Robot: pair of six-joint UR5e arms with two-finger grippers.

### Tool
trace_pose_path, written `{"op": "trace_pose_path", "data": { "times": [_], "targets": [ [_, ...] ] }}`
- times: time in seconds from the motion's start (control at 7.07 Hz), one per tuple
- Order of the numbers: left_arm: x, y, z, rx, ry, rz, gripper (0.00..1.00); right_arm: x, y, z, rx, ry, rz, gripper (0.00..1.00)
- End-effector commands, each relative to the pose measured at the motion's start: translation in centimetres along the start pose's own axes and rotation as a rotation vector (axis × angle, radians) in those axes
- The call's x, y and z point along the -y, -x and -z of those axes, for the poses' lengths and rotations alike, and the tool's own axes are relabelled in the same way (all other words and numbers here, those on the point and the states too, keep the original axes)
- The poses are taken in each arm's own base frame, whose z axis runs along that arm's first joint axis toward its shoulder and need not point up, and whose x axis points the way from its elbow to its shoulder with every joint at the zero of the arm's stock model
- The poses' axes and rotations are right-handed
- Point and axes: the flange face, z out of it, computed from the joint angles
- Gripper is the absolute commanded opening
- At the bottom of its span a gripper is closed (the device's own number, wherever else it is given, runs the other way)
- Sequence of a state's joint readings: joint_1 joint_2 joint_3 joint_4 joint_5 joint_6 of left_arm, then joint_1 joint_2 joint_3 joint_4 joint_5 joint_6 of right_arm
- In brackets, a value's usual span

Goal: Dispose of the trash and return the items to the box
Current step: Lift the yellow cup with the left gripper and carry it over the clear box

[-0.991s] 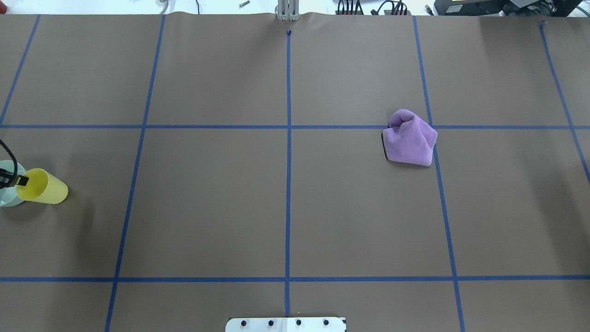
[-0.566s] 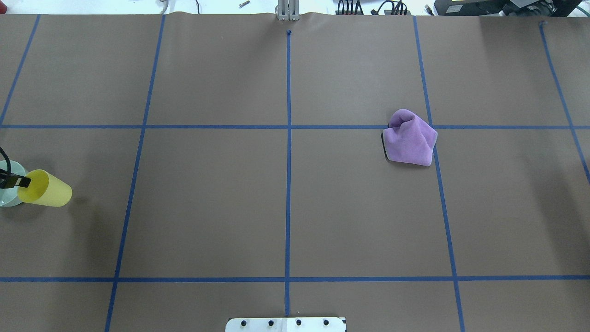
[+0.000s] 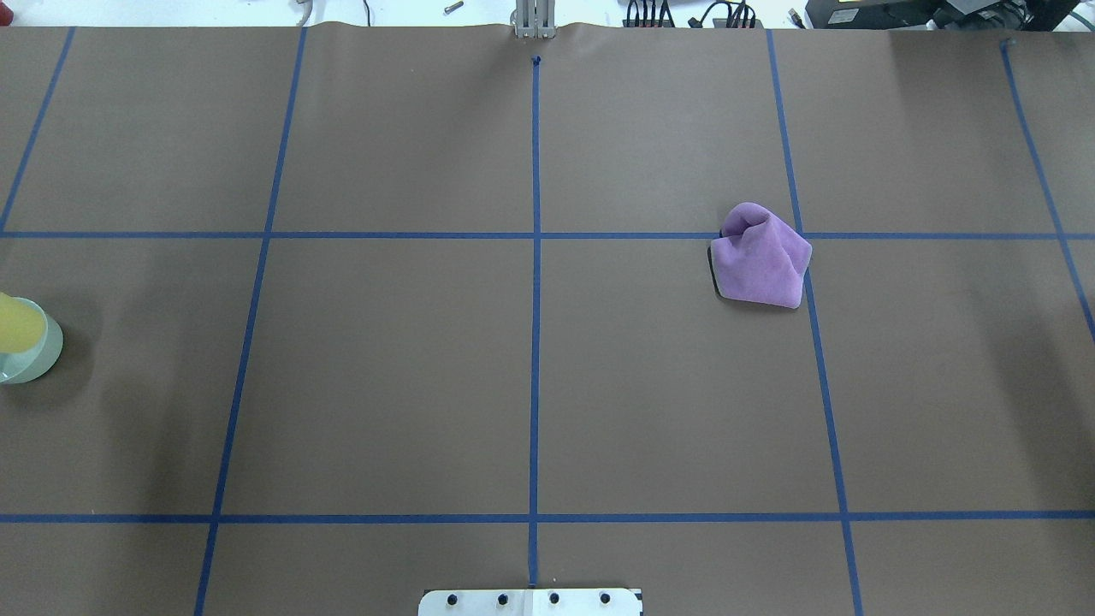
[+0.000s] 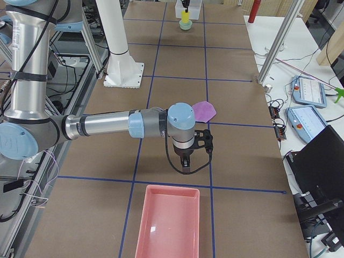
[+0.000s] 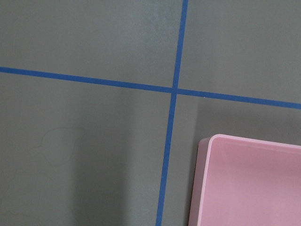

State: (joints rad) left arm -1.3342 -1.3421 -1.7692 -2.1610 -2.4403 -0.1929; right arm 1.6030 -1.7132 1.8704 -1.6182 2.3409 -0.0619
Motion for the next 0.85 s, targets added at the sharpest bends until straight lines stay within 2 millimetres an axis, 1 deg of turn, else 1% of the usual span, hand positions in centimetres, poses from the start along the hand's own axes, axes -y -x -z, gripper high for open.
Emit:
{"op": "trace_pose_path", "data": {
  "times": [0.0,0.14,0.28,0.42,0.57,0.71],
  "targets": [
    [0.5,6.6,6.1,0.075,0.041,-0.076,0.0,0.0,0.0,0.0,0.002,0.001,-0.001,1.0],
    [1.4,9.0,8.6,0.119,0.066,-0.126,0.0,0.0,0.0,0.0,0.002,-0.001,0.0,1.0],
    [2.0,11.9,9.6,0.167,0.107,-0.176,0.0,0.0,0.0,0.0,0.002,-0.001,0.0,1.0],
    [0.5,16.3,7.0,0.145,0.154,-0.191,0.0,0.0,0.1,0.0,0.003,-0.001,0.0,1.0],
    [-1.0,21.3,3.9,0.143,0.151,-0.273,0.0,0.0,0.1,0.0,0.003,-0.001,0.0,1.0],
    [-3.0,23.0,2.4,0.149,0.142,-0.277,0.0,0.0,0.1,0.0,0.003,-0.002,0.001,1.0]
  ]
}}
